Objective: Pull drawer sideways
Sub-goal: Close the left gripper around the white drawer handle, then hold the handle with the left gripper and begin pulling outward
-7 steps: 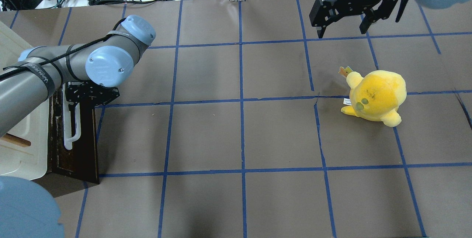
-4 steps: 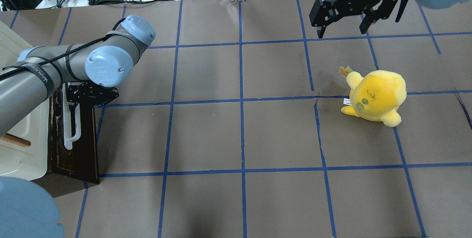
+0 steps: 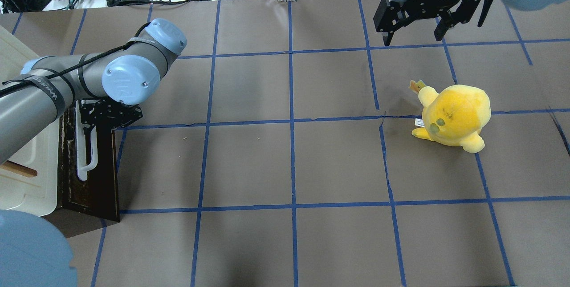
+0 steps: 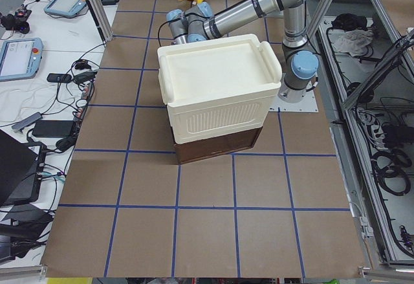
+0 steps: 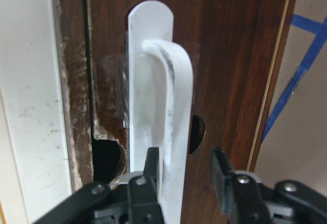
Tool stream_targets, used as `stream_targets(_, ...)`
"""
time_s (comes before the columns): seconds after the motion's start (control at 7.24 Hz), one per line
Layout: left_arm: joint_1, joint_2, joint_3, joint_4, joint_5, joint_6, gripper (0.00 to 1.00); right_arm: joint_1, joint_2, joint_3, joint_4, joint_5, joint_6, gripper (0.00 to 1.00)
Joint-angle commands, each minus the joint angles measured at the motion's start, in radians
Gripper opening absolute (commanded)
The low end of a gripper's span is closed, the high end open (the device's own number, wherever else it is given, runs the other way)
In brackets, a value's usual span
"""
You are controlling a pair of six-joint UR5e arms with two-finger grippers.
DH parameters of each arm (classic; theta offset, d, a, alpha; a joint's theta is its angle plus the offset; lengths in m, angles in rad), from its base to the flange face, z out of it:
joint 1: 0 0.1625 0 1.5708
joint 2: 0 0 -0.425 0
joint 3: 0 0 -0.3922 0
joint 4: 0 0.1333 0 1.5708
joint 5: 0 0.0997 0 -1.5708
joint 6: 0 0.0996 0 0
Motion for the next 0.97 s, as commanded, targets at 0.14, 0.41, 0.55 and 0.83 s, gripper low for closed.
stream_targets(0.14,0.001,0.000,-0.002,0.000,0.000,-0.001,0.38,0.000,0.000,0.000,0.000,0.000,0.000,1.00)
stream_targets(0.41,0.002,0.003,-0.006,0.000,0.000,0.001,0.37,0.000,0.000,0.000,0.000,-0.001,0.000,1.00)
stream_targets(0.55,0.002,0.003,-0.009,0.000,0.000,0.002,0.37,0.000,0.000,0.000,0.000,0.000,0.000,1.00)
stream_targets(0.83,0.002,0.003,-0.009,0.000,0.000,0.001,0.36,0.000,0.000,0.000,0.000,0.000,0.000,1.00)
